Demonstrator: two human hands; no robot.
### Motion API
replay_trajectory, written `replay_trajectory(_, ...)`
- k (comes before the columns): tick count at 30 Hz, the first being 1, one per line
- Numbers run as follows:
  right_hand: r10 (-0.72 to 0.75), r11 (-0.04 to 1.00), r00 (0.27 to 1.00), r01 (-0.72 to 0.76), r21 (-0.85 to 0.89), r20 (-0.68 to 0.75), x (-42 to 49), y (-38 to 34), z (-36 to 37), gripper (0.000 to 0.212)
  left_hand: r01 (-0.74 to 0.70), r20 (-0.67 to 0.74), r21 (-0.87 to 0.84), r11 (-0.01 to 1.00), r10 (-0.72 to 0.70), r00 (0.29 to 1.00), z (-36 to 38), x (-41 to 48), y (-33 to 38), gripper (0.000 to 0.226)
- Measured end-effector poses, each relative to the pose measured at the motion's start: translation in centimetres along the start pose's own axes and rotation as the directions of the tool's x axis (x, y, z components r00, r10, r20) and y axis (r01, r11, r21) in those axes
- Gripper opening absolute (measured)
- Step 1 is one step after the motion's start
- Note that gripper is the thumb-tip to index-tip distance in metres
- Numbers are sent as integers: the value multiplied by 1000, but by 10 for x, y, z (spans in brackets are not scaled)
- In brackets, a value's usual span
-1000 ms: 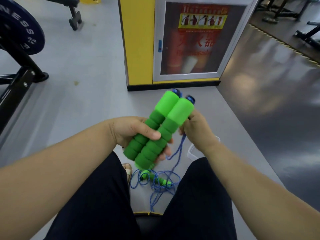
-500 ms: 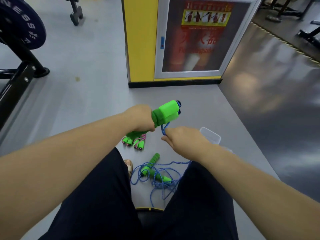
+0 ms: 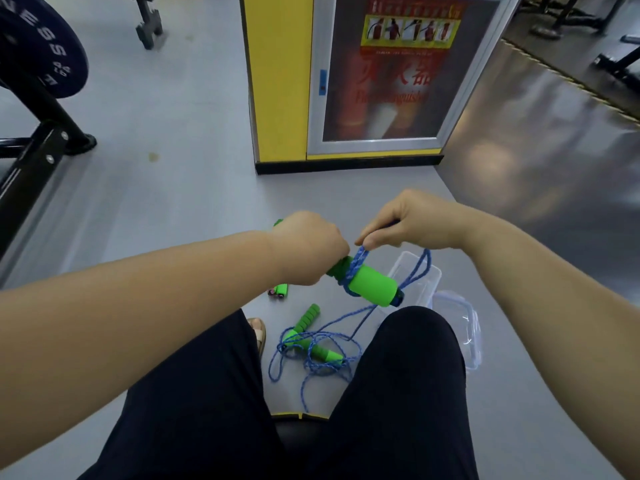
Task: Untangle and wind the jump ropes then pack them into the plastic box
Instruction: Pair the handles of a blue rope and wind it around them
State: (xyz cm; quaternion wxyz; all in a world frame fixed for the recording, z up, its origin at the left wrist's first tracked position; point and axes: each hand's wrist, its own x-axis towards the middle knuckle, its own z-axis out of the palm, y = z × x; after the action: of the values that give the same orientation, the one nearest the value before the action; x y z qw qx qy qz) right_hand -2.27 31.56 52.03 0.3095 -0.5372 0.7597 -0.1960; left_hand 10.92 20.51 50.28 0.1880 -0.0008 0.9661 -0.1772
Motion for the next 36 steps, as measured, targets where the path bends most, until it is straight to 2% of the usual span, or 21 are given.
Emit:
replay_trajectory(2, 66, 956, 998, -63, 286, -1, -4, 15, 7, 15, -41, -28, -112, 993, 38, 999, -7, -7, -2, 15)
replay_trajectory(5, 126, 727, 992, -91, 681, -2, -7, 31, 30, 28, -104, -108, -332, 937, 71, 992, -10, -13, -6, 23)
replay_trajectory(8, 234, 581, 972, -109, 807, -37, -7, 46, 59, 45, -85, -143, -600, 796, -2, 990, -5, -15, -9, 43)
replay_trajectory(10, 218, 392, 975, -58, 918, -31, -8, 48, 76, 34, -69, -132, -705, 706, -34, 991, 1, -14, -9, 56)
replay_trajectory(11, 187, 344, 982, -34, 938, -33, -6, 47, 84, 27, -68, -130, -738, 672, -42, 991, 3, -14, -8, 60)
replay_trajectory(13, 177, 364, 982, -10, 931, -58, -3, 42, 96, 15, -58, -120, -792, 608, -62, 991, 6, -13, -9, 63)
replay_trajectory(15, 209, 452, 972, 0, 892, -107, -3, 44, 102, 19, -22, -88, -858, 513, -106, 990, 7, -13, -13, 56)
replay_trajectory(18, 180, 623, 956, 71, 779, -231, -7, 42, 101, 16, 37, -9, -966, 256, -177, 984, 13, -14, -20, 44)
replay_trajectory(21, 36, 686, 970, 150, 712, -239, -6, 30, 97, 33, 83, 73, -995, 46, -184, 980, 15, -10, -24, 37)
replay_trajectory(23, 52, 663, 960, 172, 728, -274, -2, 22, 97, 27, 97, 105, -994, -54, -174, 979, 12, -8, -24, 36)
replay_trajectory(25, 149, 565, 937, 182, 804, -317, 2, 18, 95, 19, 117, 135, -986, -116, -154, 979, 10, -8, -25, 34)
replay_trajectory(27, 199, 498, 931, 172, 850, -305, 4, 16, 93, 12, 142, 160, -982, -127, -140, 977, 5, -11, -29, 32)
replay_trajectory(30, 208, 485, 943, 131, 864, -259, 5, 15, 82, 13, 123, 135, -989, -84, -161, 978, -13, -18, -41, 26)
replay_trajectory(31, 197, 483, 947, 132, 866, -255, 6, 12, 75, 14, 97, 99, -995, -24, -185, 978, -24, -20, -47, 23)
replay_trajectory(33, 181, 519, 944, 147, 842, -277, 10, 5, 54, 17, 47, 1, -986, 162, -277, 961, -51, -23, -63, 23)
replay_trajectory(36, 181, 644, 926, 144, 752, -333, 16, -8, 21, 20, 83, -111, -895, 437, -399, 910, -86, -23, -88, 34)
